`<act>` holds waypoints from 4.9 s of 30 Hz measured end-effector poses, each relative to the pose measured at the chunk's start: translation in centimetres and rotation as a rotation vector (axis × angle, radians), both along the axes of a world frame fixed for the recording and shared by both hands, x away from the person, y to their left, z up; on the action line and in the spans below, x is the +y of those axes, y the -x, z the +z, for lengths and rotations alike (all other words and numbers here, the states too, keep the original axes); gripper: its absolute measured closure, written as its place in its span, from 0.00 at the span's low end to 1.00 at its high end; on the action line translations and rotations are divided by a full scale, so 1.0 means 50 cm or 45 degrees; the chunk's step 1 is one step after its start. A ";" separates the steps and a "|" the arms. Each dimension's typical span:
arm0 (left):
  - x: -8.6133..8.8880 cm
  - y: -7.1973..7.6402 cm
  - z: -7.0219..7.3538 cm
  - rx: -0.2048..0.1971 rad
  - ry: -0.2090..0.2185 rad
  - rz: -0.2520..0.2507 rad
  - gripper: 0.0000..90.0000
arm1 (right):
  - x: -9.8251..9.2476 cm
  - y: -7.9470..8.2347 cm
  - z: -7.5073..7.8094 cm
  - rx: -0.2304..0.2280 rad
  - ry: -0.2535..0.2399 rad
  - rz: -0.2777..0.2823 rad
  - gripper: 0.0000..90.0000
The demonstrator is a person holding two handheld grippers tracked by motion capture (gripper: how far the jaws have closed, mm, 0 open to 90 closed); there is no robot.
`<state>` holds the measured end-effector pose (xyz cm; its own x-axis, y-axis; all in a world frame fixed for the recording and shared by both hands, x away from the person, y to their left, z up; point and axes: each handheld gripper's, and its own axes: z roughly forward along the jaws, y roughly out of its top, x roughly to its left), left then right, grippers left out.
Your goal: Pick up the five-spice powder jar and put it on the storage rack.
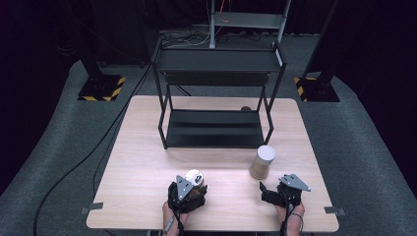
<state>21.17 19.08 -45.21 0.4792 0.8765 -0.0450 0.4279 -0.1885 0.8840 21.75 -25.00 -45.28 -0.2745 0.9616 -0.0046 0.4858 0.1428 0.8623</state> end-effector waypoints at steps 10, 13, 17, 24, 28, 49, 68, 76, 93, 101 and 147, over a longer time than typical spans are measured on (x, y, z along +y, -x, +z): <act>-0.002 -0.009 0.005 -0.013 0.002 0.005 0.34 | 0.000 0.000 0.000 -0.001 0.000 -0.001 0.02; -0.002 -0.011 0.006 -0.017 0.007 0.012 0.34 | 0.000 0.000 0.000 0.000 0.000 -0.001 0.02; -0.002 -0.015 0.007 -0.019 0.005 0.014 0.34 | 0.000 0.000 0.000 0.000 0.001 0.001 0.02; -0.004 -0.020 0.008 -0.016 0.001 0.013 0.34 | 0.001 0.000 0.000 0.000 0.001 -0.001 0.02; -0.006 -0.025 0.009 -0.016 -0.006 0.009 0.34 | 0.000 0.000 0.000 0.000 0.001 0.001 0.02; -0.007 -0.042 0.007 0.000 -0.008 0.012 0.34 | 0.001 0.000 0.001 0.002 0.004 0.000 0.02; -0.012 -0.058 0.008 0.002 -0.024 -0.002 0.34 | 0.002 0.000 0.001 0.002 0.006 -0.001 0.02; -0.012 -0.066 0.010 -0.002 -0.021 0.003 0.34 | 0.002 -0.001 0.001 0.005 0.009 0.001 0.02; -0.020 -0.083 0.015 -0.004 -0.033 -0.006 0.34 | 0.002 -0.003 0.002 0.011 0.011 0.003 0.02; -0.023 -0.091 0.017 -0.006 -0.038 -0.010 0.34 | 0.002 -0.003 0.002 0.010 0.009 0.003 0.02; -0.029 -0.148 0.012 0.000 -0.041 0.010 0.34 | 0.003 -0.003 0.003 0.013 0.013 0.003 0.02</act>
<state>28.56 17.62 -44.62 0.4721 0.8814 -0.0168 0.4296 -0.2134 0.8774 21.92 -24.85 -45.14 -0.2765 0.9610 -0.0114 0.4941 0.1523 0.8560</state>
